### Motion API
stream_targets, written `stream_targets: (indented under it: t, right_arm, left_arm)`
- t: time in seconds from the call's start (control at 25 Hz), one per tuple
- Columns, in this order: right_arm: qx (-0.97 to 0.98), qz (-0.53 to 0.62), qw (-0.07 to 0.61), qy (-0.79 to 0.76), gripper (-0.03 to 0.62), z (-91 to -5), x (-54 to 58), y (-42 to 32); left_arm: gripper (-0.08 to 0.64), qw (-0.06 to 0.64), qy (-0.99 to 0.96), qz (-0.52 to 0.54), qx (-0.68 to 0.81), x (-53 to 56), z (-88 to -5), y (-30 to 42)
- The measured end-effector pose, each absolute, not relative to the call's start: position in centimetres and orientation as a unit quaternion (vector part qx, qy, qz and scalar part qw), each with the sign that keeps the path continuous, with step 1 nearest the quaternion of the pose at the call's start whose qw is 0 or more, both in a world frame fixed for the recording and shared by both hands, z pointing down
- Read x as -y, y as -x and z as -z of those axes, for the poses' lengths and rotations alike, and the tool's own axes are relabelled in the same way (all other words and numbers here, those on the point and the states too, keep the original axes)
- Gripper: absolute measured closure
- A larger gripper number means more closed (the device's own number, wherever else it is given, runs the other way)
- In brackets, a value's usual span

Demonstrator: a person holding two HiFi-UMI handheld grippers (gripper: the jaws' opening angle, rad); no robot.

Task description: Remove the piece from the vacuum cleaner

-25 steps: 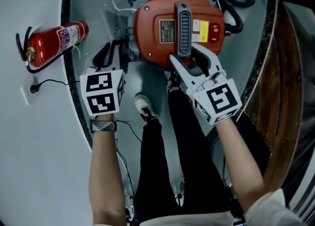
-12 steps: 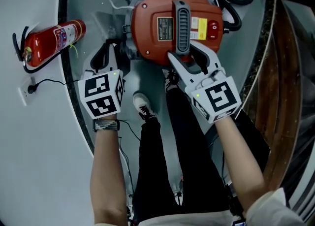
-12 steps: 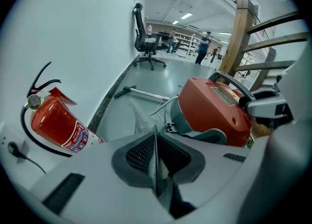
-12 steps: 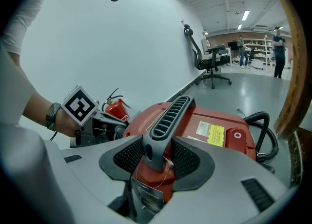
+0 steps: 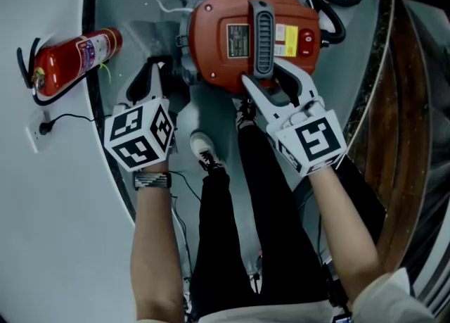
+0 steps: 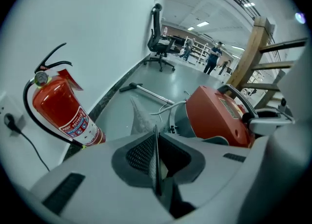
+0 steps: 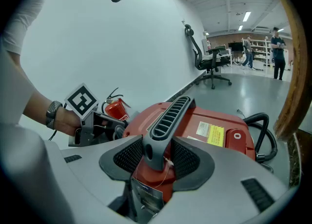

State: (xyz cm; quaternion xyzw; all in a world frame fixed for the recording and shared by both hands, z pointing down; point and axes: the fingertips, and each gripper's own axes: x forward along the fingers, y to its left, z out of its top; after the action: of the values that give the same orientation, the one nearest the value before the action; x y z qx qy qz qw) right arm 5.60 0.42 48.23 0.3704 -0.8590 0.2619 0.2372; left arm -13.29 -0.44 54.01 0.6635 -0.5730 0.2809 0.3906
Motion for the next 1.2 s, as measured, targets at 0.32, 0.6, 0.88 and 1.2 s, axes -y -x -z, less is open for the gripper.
stream_targets:
  t: [0.32, 0.6, 0.88, 1.2]
  right_arm:
    - [0.858, -0.263, 0.24, -0.371, 0.402, -48.3, -0.5, -5.7]
    - [0.858, -0.261, 0.241, -0.372, 0.402, -48.3, -0.5, -5.7]
    - [0.858, -0.26, 0.238, -0.373, 0.402, -48.3, -0.5, -5.6]
    - [0.857, -0.262, 0.241, -0.373, 0.402, -48.3, -0.5, -5.6]
  left_arm:
    - [0.528, 0.42, -0.635, -0.246, 0.6, 0.3, -54.0, 13.9]
    - [0.529, 0.475, -0.595, -0.18, 0.622, 0.0, -54.3, 14.7]
    - [0.494, 0.459, -0.603, -0.185, 0.625, -0.2, -53.7, 15.1]
    - [0.436, 0.416, -0.671, -0.285, 0.543, -4.6, -53.2, 13.7]
